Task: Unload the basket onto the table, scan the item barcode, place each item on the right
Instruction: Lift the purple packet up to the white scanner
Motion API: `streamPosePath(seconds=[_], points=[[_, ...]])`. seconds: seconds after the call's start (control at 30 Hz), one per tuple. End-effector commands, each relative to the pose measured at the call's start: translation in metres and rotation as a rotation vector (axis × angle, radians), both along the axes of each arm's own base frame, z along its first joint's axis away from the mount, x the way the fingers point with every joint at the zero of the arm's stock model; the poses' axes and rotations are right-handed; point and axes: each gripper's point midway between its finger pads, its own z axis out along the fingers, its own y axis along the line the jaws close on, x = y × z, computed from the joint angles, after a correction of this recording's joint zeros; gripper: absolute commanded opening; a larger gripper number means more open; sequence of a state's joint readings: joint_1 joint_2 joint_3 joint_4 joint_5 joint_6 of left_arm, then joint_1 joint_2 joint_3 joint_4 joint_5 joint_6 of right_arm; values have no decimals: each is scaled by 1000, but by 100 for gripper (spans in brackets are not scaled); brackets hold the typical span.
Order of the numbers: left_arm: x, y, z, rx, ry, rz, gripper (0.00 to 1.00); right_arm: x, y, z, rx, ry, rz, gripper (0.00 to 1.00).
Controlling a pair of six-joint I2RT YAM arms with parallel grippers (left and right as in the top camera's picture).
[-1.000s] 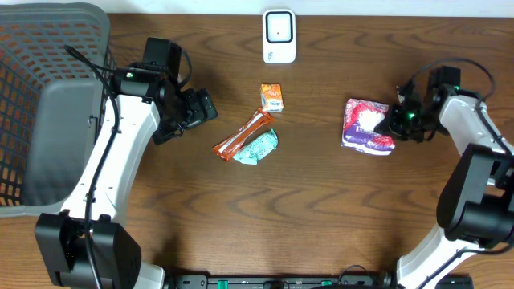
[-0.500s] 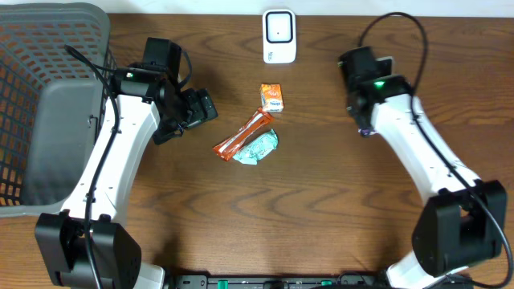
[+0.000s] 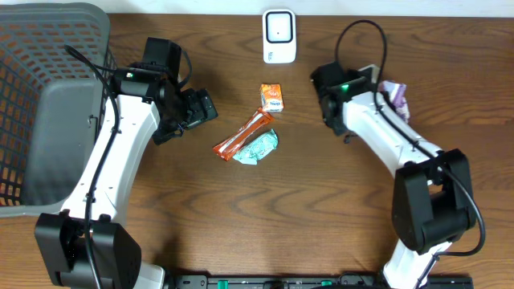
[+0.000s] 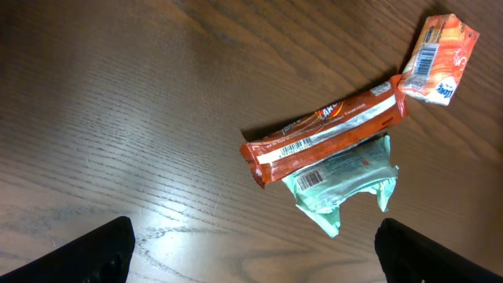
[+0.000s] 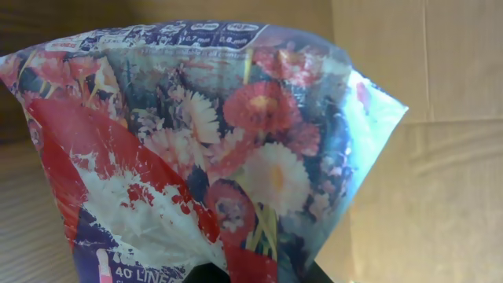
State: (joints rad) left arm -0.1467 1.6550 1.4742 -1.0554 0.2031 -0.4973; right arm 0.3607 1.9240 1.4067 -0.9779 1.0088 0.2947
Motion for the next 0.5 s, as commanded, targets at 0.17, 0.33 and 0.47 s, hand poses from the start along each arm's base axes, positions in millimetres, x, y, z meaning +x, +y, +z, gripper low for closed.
streamPosePath(seconds=[0.17,0.33,0.47], points=[[2,2,1,11,-2,-1,98,0,44,-21,73,4,69,16],[2,2,1,12,-2,-2,98,-6,80,-30,131,31,147,42],[2,2,1,12,-2,-2,98,-10,109,-28,134,26,221,65]])
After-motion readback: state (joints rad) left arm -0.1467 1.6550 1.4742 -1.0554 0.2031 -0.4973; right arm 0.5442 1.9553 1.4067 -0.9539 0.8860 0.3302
